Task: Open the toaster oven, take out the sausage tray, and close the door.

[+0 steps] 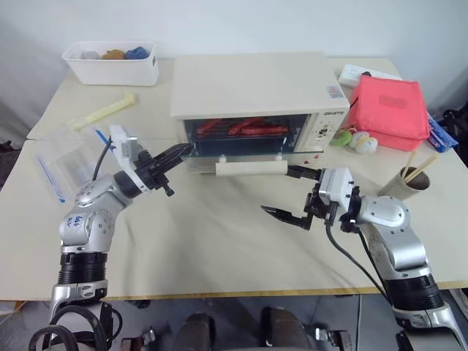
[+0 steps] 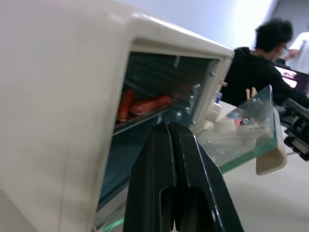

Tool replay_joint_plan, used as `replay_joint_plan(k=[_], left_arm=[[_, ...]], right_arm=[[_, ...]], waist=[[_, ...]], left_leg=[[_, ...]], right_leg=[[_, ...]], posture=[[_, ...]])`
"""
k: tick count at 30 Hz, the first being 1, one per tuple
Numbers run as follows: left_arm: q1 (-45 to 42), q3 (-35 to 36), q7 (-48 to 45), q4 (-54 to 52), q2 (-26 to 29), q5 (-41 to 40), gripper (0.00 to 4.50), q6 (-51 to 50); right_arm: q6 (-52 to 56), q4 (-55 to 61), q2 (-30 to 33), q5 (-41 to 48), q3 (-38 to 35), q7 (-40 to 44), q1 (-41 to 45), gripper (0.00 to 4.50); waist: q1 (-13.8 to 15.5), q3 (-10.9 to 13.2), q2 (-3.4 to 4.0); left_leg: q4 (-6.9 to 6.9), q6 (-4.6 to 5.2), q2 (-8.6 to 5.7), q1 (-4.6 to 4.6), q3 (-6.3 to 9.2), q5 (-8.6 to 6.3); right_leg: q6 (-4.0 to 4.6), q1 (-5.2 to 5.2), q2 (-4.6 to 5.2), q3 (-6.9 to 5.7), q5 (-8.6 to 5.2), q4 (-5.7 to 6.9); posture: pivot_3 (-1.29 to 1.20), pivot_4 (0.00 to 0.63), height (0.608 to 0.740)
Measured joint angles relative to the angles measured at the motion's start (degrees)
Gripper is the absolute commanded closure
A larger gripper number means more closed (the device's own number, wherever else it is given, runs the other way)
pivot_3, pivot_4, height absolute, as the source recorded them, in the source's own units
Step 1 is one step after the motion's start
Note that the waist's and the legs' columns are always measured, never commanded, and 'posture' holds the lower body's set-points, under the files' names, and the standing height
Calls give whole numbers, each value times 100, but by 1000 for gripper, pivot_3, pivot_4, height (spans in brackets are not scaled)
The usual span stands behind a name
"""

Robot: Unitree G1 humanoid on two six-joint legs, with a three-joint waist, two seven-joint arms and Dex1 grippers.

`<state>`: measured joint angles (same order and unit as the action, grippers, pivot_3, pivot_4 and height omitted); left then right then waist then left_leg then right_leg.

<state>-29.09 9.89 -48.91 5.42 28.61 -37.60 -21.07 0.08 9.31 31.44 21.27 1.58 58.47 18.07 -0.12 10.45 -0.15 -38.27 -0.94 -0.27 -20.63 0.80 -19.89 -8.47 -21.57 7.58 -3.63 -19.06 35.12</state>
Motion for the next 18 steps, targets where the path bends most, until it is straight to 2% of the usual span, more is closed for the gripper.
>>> replay_joint_plan(k=[3,7,11,18], left_arm=[[13,-163,-283,134,-17,143,4480,76],[205,-459,-692,247,48,516,4480,298],[409,-549,-826,364,62,768,4480,475],[793,-783,-996,371,65,1204,4480,860]], right_arm=[[31,397,110,1,-189,-187,-607,0],[146,960,408,-1,-967,-547,-2063,0],[162,1155,490,-49,-1611,-819,-2865,0],[226,1310,670,-209,-2023,-1217,-2777,0]], waist=[[63,0,0],[153,0,0],[134,1,0],[119,0,1]], left_leg=[[-11,0,-4,-13,9,0],[-38,1,-5,-41,13,-1],[-80,4,-3,-44,4,1],[-75,4,4,-34,2,23]], right_leg=[[0,3,3,-10,0,-2],[-1,-1,2,-18,1,-9],[6,6,0,-11,6,7],[19,4,-4,-1,34,-1]], posture=[[0,150,740],[0,150,740],[0,150,740],[0,150,740]])
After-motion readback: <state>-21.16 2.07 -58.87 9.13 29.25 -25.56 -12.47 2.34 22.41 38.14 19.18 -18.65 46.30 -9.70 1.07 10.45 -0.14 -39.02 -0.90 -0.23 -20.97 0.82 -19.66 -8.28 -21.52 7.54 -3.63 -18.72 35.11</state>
